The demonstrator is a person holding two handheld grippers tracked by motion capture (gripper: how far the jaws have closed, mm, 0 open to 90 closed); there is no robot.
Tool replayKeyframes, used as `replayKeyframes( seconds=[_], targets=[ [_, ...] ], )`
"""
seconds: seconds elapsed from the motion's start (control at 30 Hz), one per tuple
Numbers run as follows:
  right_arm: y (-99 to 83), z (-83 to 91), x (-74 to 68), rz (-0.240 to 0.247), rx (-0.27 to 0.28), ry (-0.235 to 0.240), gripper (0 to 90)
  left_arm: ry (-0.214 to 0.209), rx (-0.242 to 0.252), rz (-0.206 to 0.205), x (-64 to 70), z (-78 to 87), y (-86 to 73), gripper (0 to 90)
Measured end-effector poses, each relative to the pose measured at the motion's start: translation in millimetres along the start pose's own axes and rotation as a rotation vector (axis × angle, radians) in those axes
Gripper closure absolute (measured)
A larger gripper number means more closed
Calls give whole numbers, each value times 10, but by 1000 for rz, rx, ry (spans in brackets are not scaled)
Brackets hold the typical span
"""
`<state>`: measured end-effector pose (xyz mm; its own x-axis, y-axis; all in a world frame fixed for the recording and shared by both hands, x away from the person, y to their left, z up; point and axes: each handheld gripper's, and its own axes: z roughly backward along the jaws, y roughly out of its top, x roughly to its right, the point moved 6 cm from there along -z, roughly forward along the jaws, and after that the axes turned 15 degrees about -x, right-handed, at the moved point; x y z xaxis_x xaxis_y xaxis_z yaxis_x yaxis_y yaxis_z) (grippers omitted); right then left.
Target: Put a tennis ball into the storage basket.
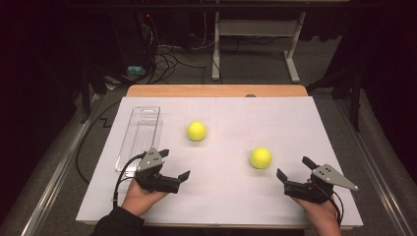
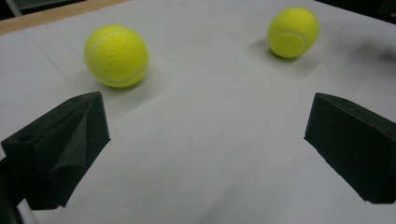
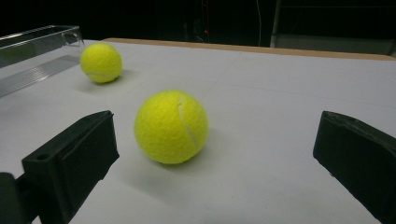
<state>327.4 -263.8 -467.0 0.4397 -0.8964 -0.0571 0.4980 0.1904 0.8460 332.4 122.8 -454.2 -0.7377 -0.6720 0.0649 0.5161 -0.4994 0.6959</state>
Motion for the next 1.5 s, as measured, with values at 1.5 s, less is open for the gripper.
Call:
replayKeyframes(
  seconds=[1.5],
  targets=[
    [-45, -56, -33, 20, -34, 34, 0, -82, -961, -64, 214, -367, 82, 7]
  ],
)
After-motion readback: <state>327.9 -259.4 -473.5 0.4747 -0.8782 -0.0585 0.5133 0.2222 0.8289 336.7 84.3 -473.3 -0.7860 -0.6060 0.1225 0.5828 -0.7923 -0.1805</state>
